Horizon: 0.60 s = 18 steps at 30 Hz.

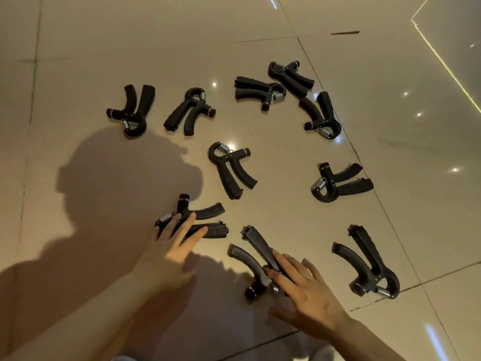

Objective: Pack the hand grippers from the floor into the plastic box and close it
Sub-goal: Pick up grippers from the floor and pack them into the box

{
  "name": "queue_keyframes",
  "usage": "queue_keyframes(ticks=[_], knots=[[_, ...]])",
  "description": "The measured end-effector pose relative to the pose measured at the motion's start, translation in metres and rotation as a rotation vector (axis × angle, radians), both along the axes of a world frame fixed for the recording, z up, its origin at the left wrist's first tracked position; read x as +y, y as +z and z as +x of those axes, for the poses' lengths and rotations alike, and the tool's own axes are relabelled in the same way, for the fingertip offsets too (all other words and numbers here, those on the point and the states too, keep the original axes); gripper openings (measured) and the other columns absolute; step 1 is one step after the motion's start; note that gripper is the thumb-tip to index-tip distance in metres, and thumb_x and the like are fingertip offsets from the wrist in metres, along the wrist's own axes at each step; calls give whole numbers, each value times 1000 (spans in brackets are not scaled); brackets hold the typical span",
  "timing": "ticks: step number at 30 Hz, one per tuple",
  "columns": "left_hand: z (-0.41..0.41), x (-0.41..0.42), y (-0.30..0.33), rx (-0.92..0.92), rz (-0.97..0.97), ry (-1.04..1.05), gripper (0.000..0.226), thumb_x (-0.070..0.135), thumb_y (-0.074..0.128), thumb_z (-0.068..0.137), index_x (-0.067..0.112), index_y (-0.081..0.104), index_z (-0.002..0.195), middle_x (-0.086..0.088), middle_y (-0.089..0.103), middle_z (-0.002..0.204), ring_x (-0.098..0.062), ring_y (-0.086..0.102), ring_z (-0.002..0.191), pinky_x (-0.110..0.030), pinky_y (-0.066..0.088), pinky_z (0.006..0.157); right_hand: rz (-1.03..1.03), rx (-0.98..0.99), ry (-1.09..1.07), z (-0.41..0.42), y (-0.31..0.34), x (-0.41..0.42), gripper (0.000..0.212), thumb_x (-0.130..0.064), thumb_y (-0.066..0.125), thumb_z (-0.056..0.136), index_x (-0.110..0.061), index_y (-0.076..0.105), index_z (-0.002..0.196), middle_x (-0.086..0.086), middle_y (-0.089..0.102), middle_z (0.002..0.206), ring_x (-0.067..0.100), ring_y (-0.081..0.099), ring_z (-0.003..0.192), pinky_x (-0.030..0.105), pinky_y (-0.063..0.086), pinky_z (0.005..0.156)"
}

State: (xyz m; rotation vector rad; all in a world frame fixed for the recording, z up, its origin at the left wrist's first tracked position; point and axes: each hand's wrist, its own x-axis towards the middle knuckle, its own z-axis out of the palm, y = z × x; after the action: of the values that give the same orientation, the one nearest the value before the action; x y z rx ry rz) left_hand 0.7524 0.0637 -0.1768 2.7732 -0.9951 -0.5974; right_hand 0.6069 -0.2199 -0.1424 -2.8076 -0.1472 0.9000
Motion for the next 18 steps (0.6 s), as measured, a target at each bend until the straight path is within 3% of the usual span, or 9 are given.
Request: queue_keyframes(ticks=[3, 6, 10, 14, 16, 18], knots=[[-25, 13, 8, -8, 54, -26, 92, 65, 47, 58, 38, 24, 143, -2, 22, 154, -26, 11, 140, -60, 30, 100, 21, -65, -86, -20, 0, -7, 52, -74, 43, 75, -39, 51, 113, -5, 42, 146, 17, 48, 127, 40, 31, 108], [-45, 16, 9, -36, 80, -40, 91, 68, 51, 57, 32, 36, 139, -6, 31, 150, -33, 25, 136, -61, 39, 95, 48, -125, -187, -26, -1, -6, 42, -65, 50, 75, -33, 55, 102, -3, 52, 135, 20, 52, 119, 39, 34, 103], [-62, 11, 13, -109, 22, -5, 77, 64, 51, 59, 31, 45, 129, -6, 45, 138, -32, 40, 124, -53, 42, 89, 111, -162, -248, -3, 1, 9, 65, -63, 56, 68, -27, 48, 121, 0, 52, 130, 23, 55, 112, 36, 44, 92], [-51, 1, 16, -210, -9, -54, 67, 56, 51, 62, 27, 50, 122, -10, 57, 119, -29, 44, 110, -45, 31, 82, 123, -111, -106, 24, -4, 31, 89, -60, 58, 71, -39, 12, 144, 1, 23, 150, 24, 27, 135, 39, 27, 108], [-37, -9, 17, -237, -38, -57, 65, 53, 55, 63, 26, 51, 122, -11, 57, 116, -30, 45, 108, -44, 33, 82, 83, -122, -47, 31, -8, 40, 94, -55, 69, 63, -35, 24, 143, 8, 32, 144, 30, 34, 129, 44, 36, 100], [-24, -21, 15, -241, -80, -75, 62, 52, 53, 69, 25, 51, 124, -14, 52, 125, -31, 47, 110, -46, 41, 82, 27, -164, -16, 35, -13, 47, 87, -43, 76, 54, -26, 44, 133, 10, 50, 123, 33, 52, 109, 42, 48, 82]])
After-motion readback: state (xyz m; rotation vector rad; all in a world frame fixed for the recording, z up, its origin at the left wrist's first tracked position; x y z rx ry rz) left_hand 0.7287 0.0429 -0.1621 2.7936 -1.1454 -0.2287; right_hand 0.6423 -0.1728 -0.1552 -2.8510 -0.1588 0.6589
